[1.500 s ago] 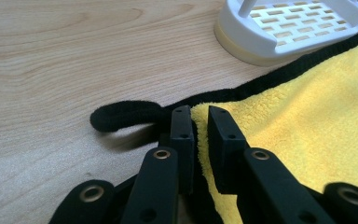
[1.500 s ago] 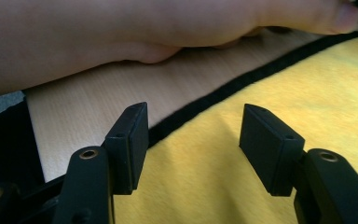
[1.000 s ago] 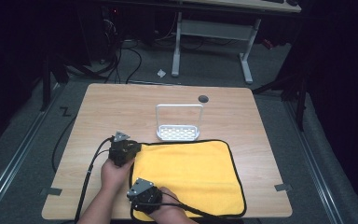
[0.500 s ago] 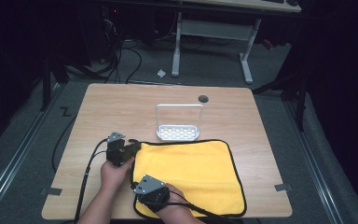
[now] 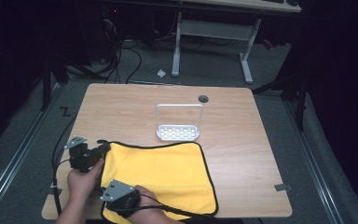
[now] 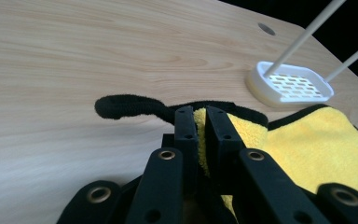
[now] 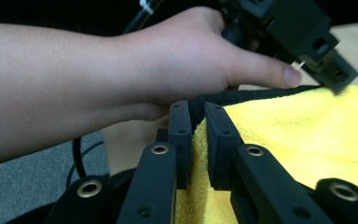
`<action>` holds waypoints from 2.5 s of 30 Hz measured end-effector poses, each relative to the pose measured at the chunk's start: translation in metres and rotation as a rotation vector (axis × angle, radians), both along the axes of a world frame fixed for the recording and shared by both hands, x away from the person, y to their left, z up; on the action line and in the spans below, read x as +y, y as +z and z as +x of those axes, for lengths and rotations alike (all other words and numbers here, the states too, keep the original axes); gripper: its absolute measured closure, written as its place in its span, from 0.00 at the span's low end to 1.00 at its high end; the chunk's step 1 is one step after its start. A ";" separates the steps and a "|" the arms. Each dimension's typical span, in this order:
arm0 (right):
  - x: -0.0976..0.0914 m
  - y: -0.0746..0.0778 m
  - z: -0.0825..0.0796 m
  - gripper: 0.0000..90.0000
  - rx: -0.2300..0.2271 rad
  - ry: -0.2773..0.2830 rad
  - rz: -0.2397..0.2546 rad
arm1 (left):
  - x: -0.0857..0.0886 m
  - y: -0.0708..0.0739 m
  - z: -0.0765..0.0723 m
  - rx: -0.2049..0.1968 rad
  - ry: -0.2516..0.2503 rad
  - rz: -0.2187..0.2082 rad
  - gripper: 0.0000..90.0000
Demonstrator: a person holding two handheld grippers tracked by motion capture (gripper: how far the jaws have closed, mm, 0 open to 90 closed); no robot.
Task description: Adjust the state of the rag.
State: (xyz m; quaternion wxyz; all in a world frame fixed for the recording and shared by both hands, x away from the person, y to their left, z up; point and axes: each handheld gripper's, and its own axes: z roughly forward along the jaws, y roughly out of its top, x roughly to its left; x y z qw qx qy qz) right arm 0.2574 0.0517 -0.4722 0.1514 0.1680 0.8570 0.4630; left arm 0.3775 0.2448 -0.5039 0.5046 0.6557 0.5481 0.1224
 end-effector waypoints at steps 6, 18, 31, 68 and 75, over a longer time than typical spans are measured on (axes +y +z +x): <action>-0.013 0.011 -0.004 0.92 -0.018 -0.024 0.027 | -0.016 0.013 0.000 -0.047 -0.005 -0.031 0.93; -0.145 0.007 -0.004 0.92 -0.017 -0.237 0.043 | -0.143 0.018 0.023 -0.060 -0.090 0.021 0.92; -0.230 -0.012 -0.004 0.91 0.029 -0.376 0.023 | -0.231 0.011 0.038 -0.036 -0.139 0.120 0.91; -0.292 -0.018 -0.008 0.72 0.048 -0.547 0.085 | -0.278 0.013 0.033 -0.054 -0.288 0.069 0.64; -0.290 -0.025 -0.002 0.75 0.070 -0.541 0.060 | -0.252 0.006 0.023 -0.049 -0.274 0.100 0.69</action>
